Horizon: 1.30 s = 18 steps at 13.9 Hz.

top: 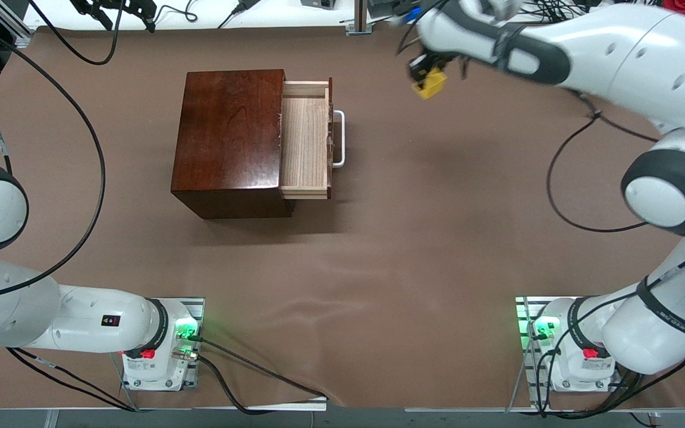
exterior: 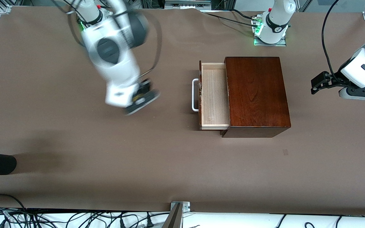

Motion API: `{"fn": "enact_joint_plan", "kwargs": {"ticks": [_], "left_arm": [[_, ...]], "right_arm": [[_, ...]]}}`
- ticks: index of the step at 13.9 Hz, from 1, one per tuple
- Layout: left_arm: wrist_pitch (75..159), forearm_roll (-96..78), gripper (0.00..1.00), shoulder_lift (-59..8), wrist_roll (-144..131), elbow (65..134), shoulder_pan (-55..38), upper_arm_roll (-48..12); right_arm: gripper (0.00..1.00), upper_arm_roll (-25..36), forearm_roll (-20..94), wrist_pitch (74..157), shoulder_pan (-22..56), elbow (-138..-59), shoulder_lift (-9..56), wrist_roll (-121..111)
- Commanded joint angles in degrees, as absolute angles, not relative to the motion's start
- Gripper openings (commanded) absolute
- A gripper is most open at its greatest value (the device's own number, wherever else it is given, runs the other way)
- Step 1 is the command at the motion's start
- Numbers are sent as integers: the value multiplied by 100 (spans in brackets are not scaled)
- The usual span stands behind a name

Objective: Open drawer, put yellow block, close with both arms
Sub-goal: 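Carry the yellow cube with the right gripper over the open drawer, then lower the cube into the drawer and open the right gripper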

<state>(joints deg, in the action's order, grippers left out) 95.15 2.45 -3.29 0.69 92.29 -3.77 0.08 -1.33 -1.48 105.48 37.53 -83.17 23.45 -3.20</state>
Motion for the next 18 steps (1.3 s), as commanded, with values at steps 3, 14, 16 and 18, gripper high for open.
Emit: {"fn": "enact_joint_plan", "kwargs": {"ticks": [3,14,16,18], "left_arm": [[9466,123,100,-439,27,9026,-378,0],[9466,114,100,-439,26,9018,-378,-26],[9457,114,100,-439,26,9026,-387,-26],[9457,114,100,-439,26,9018,-387,-26]], "right_arm": [[0,-123,-290,10441,5051,-7130,3057,-905],[0,-123,-1028,11057,6143,-6205,4411,-1590],[0,-106,-1028,11057,6135,-6205,4526,-1810],[0,-79,-1037,11109,6091,-6205,4605,-2073]]}}
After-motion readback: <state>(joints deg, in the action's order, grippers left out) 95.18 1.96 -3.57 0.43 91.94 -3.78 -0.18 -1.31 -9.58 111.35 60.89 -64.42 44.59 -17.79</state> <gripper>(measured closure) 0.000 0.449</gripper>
